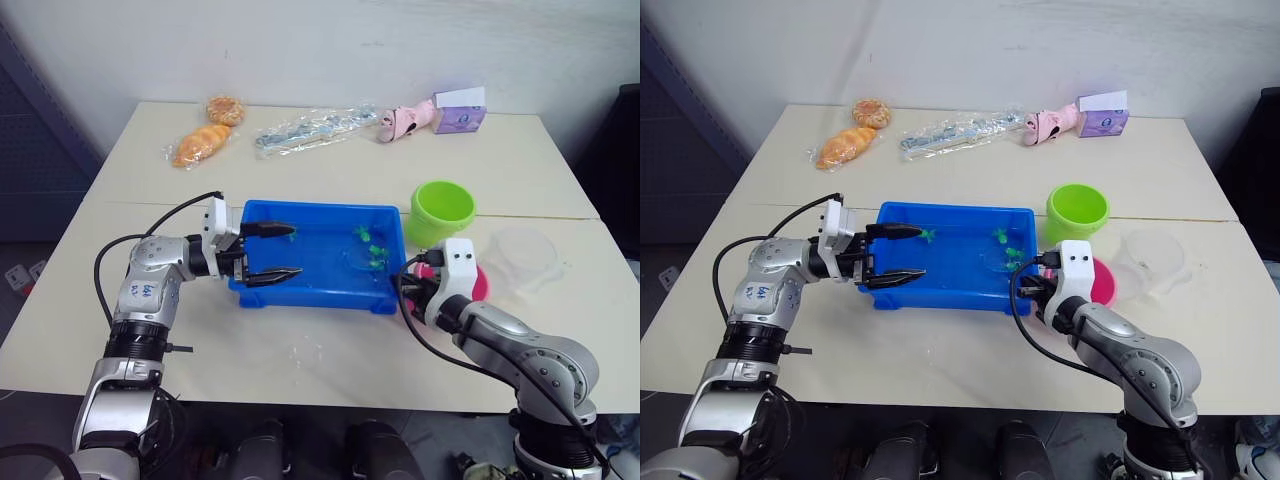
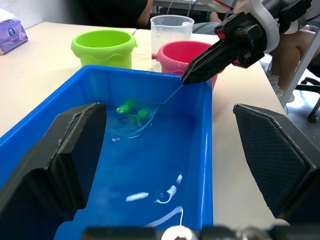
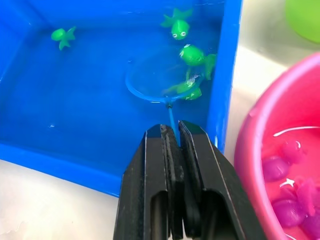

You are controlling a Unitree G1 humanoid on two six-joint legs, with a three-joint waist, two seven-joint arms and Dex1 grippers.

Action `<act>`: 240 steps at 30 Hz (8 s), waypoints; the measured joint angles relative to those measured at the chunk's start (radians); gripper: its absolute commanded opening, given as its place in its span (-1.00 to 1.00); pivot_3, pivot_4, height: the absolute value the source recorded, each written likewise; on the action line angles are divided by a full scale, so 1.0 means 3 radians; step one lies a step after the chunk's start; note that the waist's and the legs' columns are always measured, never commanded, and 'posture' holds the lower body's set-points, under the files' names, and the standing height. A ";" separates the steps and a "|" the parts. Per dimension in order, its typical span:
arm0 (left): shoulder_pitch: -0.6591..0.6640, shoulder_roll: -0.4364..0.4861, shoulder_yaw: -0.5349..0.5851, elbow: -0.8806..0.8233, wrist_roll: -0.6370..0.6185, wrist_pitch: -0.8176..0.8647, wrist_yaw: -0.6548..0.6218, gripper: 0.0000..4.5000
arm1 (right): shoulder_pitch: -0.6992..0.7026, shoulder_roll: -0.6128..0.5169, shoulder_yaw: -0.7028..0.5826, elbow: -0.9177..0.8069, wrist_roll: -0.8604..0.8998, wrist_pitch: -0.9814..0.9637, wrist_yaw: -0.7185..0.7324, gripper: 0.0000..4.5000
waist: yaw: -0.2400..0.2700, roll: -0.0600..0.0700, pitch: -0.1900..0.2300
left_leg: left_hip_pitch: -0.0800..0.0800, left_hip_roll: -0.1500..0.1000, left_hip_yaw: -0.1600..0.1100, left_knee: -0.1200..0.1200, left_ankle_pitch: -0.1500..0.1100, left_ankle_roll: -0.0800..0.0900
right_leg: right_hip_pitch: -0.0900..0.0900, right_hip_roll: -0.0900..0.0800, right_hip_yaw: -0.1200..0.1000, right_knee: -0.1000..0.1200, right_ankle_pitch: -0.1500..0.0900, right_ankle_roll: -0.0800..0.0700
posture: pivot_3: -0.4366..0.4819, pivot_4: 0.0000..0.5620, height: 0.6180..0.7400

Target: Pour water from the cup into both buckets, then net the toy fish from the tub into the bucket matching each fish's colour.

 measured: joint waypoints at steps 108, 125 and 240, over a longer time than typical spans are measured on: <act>0.0060 -0.0014 0.0001 -0.0097 0.0000 -0.0030 0.0146 0.94 | -0.0877 -0.0067 0.0550 -0.0366 -0.1777 0.1353 0.1050 -1.00 | -0.0002 0.0000 0.0000 | -0.0003 -0.0005 0.0002 -0.0045 0.0006 -0.0009 | -0.0009 0.0000 -0.0004 -0.0013 0.0000 0.0000 | -0.05 -0.47 1.00; 0.0060 -0.0013 0.0001 -0.0096 0.0000 -0.0060 0.0149 0.94 | -0.0908 0.0596 0.0020 -0.0133 -0.2045 0.1353 0.0870 -1.00 | -0.0003 0.0000 0.0000 | -0.0002 -0.0005 0.0003 -0.0045 0.0007 -0.0010 | -0.0010 0.0001 -0.0003 -0.0011 0.0000 0.0000 | -0.05 -0.47 1.00; -0.0138 -0.0103 0.0229 -0.0191 -0.0374 0.0316 0.0556 0.94 | -0.0297 -0.1651 -0.0150 0.0907 -0.2822 -0.2853 0.2721 -1.00 | 0.0003 0.0001 0.0001 | 0.0004 0.0001 -0.0002 -0.0016 0.0017 -0.0015 | 0.0005 0.0009 -0.0008 0.0002 0.0000 0.0000 | -0.05 -0.47 1.00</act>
